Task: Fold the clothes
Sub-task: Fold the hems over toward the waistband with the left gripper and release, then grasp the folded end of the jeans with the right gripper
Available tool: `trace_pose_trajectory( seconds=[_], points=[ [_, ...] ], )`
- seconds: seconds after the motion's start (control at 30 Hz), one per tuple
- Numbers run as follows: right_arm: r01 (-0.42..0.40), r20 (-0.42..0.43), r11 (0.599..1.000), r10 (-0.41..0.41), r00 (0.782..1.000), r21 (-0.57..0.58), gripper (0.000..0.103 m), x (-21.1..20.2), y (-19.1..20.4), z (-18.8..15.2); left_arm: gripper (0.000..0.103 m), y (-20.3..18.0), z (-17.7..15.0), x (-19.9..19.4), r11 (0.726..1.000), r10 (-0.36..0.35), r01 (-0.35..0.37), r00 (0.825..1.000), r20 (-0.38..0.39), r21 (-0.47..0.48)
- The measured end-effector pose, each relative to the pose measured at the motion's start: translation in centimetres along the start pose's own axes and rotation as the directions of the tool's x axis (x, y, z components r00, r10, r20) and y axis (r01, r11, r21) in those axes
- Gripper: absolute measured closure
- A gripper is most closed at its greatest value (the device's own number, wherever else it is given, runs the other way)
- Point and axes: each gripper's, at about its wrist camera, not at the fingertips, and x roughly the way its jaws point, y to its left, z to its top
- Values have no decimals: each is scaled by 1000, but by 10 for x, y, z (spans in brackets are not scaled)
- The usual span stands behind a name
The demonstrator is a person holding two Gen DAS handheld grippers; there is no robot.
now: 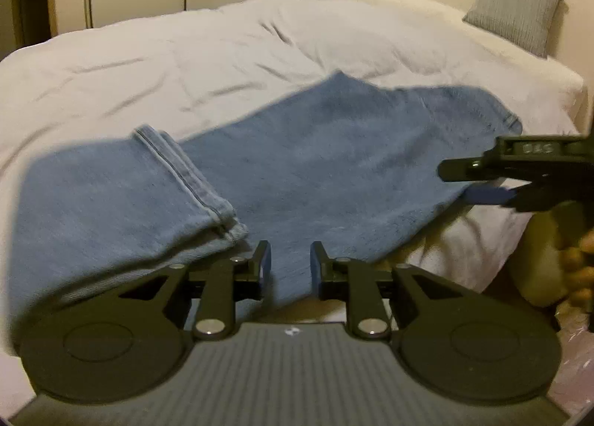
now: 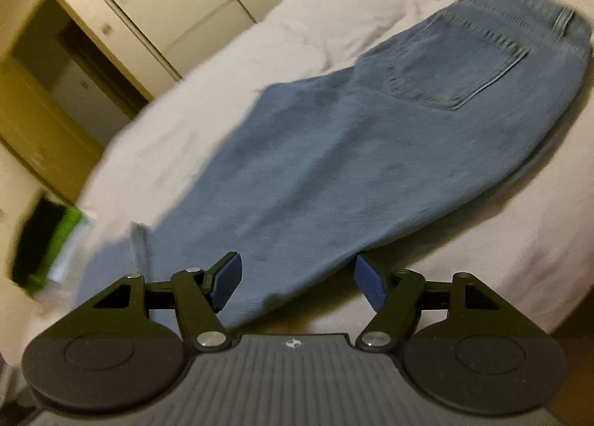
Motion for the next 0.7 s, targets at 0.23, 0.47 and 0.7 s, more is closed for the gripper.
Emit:
trace_pose_trajectory(
  seconds=[0.23, 0.47, 0.7],
  points=[
    [-163, -49, 982, 168, 985, 96, 40, 25, 25, -12, 82, 80, -5, -58, 974, 213, -210, 977, 21, -81],
    [-55, -287, 989, 12, 958, -140, 40, 16, 77, -18, 81, 124, -12, -46, 968, 217, -221, 975, -41, -119],
    [-340, -207, 917, 382, 901, 211, 43, 59, 67, -17, 74, 136, -16, -29, 977, 178, -185, 982, -70, -105]
  ],
)
